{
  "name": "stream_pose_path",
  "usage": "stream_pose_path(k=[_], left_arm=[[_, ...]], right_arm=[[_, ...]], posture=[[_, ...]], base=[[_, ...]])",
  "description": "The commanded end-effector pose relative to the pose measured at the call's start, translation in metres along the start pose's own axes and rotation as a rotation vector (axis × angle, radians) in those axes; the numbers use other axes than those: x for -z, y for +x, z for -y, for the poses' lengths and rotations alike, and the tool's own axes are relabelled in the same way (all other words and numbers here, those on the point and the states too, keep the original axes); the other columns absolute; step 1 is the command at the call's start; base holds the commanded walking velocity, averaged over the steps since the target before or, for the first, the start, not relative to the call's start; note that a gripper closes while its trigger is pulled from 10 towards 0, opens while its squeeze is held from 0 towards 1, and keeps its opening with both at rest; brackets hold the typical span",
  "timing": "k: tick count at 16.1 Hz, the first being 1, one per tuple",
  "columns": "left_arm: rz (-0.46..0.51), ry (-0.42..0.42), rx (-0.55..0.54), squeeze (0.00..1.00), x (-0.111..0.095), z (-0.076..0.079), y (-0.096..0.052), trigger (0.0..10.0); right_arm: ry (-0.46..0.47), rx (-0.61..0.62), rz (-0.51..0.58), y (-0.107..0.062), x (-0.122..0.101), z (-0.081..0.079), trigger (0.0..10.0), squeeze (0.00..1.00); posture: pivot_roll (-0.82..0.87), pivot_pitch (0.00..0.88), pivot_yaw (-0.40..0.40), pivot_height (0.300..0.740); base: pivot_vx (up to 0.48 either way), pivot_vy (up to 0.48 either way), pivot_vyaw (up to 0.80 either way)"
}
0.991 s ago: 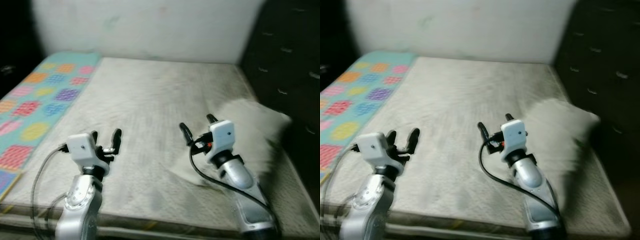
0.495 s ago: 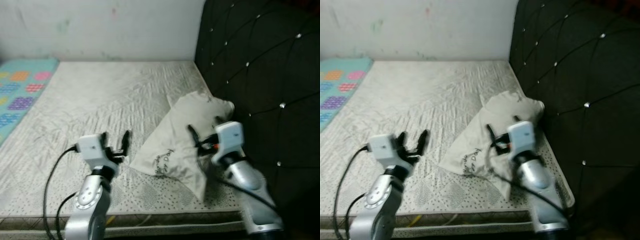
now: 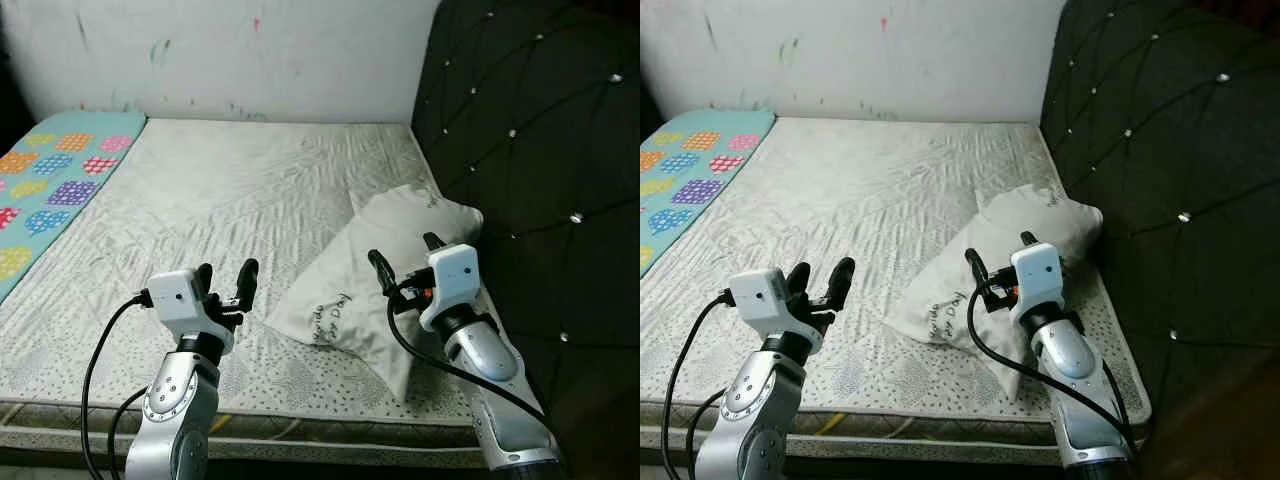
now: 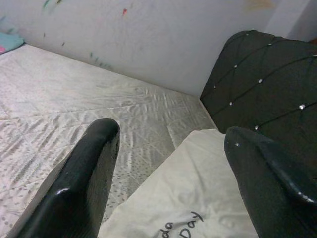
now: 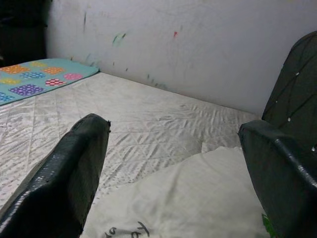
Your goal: Clean up the room
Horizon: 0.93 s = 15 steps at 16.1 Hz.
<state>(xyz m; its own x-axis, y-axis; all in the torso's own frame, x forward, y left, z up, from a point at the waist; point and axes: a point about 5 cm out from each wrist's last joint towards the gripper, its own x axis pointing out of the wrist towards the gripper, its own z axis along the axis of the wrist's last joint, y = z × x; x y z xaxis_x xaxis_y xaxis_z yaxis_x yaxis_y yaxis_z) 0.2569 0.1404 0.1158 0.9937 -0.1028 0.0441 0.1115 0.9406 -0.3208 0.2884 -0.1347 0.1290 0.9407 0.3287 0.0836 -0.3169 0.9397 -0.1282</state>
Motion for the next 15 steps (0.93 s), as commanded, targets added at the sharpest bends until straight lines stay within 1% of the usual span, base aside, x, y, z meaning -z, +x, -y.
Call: stream_pose_path(k=[1,4,8,13,14,15], left_arm=[[0.016,-0.002,0.009,0.0,-0.003,0.001,-0.001,10.0],[0.016,-0.001,0.015,0.0,-0.003,0.001,-0.001,10.0],[0.002,0.006,-0.021,0.0,-0.002,-0.003,0.0,10.0],[-0.005,0.014,-0.014,0.0,-0.001,-0.001,-0.002,10.0],[-0.008,0.013,-0.013,0.0,-0.001,0.0,-0.003,10.0],[-0.019,0.009,-0.016,0.0,0.0,-0.001,-0.004,10.0]], right_arm=[[-0.002,-0.001,0.014,0.003,-0.005,0.001,10.0,0.0],[-0.003,-0.002,0.015,0.004,-0.005,0.0,10.0,0.0],[-0.008,-0.003,0.015,0.004,-0.004,0.0,10.0,0.0],[-0.013,-0.003,0.003,0.0,-0.001,0.0,10.0,0.0],[-0.017,-0.002,-0.008,-0.002,0.001,0.0,10.0,0.0],[-0.026,-0.003,-0.041,-0.004,0.006,-0.001,10.0,0.0]], posture=[[-0.06,0.0,-0.004,0.74],[-0.06,0.0,-0.003,0.74],[-0.06,0.0,-0.004,0.74],[-0.06,0.007,-0.004,0.74],[-0.06,0.013,-0.005,0.74],[-0.06,0.026,-0.006,0.74]], base=[[0.0,0.0,0.0],[0.0,0.0,-0.7],[0.0,0.0,0.0],[0.0,0.0,0.0],[0.0,0.0,0.0],[0.0,0.0,0.0]])
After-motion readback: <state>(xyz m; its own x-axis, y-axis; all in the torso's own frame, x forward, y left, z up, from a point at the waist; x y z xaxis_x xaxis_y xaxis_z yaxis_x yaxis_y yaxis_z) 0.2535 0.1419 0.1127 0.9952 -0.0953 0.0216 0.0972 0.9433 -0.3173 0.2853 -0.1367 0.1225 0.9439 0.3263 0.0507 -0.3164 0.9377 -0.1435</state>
